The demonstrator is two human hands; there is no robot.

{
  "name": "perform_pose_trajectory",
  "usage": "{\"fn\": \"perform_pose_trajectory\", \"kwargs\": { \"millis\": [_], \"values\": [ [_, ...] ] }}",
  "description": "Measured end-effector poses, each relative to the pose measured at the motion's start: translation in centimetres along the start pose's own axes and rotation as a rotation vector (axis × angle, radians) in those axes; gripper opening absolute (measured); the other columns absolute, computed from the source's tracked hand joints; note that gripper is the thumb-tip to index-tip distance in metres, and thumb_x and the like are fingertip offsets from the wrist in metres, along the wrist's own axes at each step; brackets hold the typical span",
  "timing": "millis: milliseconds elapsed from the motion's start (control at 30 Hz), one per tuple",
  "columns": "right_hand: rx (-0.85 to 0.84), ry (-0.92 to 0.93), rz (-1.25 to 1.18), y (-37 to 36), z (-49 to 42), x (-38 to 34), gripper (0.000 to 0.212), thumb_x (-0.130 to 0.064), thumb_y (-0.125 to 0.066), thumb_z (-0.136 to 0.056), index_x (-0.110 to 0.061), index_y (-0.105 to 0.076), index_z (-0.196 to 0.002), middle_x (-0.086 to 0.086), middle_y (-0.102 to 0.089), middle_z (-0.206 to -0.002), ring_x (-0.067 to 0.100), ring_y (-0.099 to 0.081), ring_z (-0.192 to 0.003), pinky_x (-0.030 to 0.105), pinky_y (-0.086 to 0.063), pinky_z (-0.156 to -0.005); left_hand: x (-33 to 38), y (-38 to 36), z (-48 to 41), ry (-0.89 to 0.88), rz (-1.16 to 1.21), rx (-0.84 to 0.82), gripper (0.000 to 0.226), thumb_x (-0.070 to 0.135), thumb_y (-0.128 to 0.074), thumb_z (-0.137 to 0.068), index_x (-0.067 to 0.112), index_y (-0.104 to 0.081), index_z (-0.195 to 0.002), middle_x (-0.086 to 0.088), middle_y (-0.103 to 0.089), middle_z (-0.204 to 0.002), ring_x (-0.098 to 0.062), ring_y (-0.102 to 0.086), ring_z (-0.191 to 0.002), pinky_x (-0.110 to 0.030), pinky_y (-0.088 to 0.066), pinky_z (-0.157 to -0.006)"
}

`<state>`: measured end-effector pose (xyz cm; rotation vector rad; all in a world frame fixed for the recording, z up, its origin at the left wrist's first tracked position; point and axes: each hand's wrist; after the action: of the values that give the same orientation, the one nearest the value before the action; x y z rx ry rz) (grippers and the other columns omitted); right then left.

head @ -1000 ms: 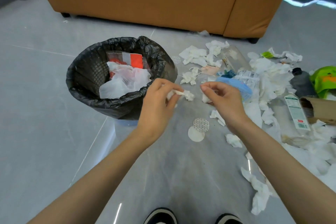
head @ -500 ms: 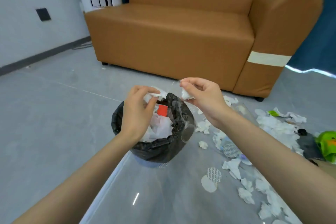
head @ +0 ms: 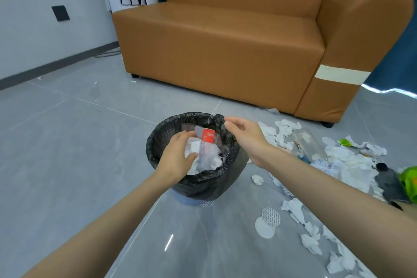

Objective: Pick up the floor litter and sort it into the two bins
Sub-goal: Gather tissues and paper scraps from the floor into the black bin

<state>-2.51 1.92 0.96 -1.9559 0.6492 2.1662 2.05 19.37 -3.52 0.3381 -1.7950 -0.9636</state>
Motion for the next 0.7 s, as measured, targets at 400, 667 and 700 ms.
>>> {"fn": "perform_pose_trajectory", "kwargs": {
  "millis": [400, 667, 700],
  "values": [
    [-0.156, -0.12, 0.402, 2.7, 2.2, 5.5, 0.038, -0.013, -0.046, -0.096, -0.015, -0.05, -0.134, 0.0, -0.049, -0.139, 0.016, -0.045, -0.128, 0.019, -0.033, -0.096, 0.6, -3.1, 2.9, -0.081, -0.295, -0.275, 0.021, 0.027, -0.052, -0.093, 0.016, -0.062, -0.108, -0.003, -0.066, -0.105, -0.023, -0.058, -0.101, -0.028, -0.042, -0.071],
    [-0.028, -0.223, 0.234, 5.9, 4.8, 8.0, 0.031, -0.012, -0.049, -0.095, -0.02, -0.057, -0.124, -0.004, -0.053, -0.124, 0.013, -0.05, -0.113, 0.03, -0.043, -0.094, 1.4, -5.6, 3.7, -0.22, -0.155, -0.227, 0.015, 0.014, -0.052, -0.093, 0.007, -0.066, -0.093, -0.007, -0.066, -0.089, -0.025, -0.057, -0.085, -0.033, -0.045, -0.076],
    [0.002, -0.251, 0.21, 6.6, 5.4, 8.5, 0.031, -0.01, -0.048, -0.095, -0.018, -0.057, -0.124, -0.003, -0.052, -0.121, 0.013, -0.05, -0.11, 0.03, -0.043, -0.092, 1.8, -6.1, 3.7, -0.231, -0.147, -0.225, 0.015, 0.014, -0.052, -0.093, 0.009, -0.066, -0.093, -0.006, -0.067, -0.089, -0.026, -0.057, -0.085, -0.034, -0.045, -0.077]
  ]
}}
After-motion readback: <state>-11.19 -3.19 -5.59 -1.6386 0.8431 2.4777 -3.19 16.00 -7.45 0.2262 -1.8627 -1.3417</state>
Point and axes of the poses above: each hand's wrist, its own z-axis away from the middle knuckle, its own y-axis out of the back of the hand, x = y × z
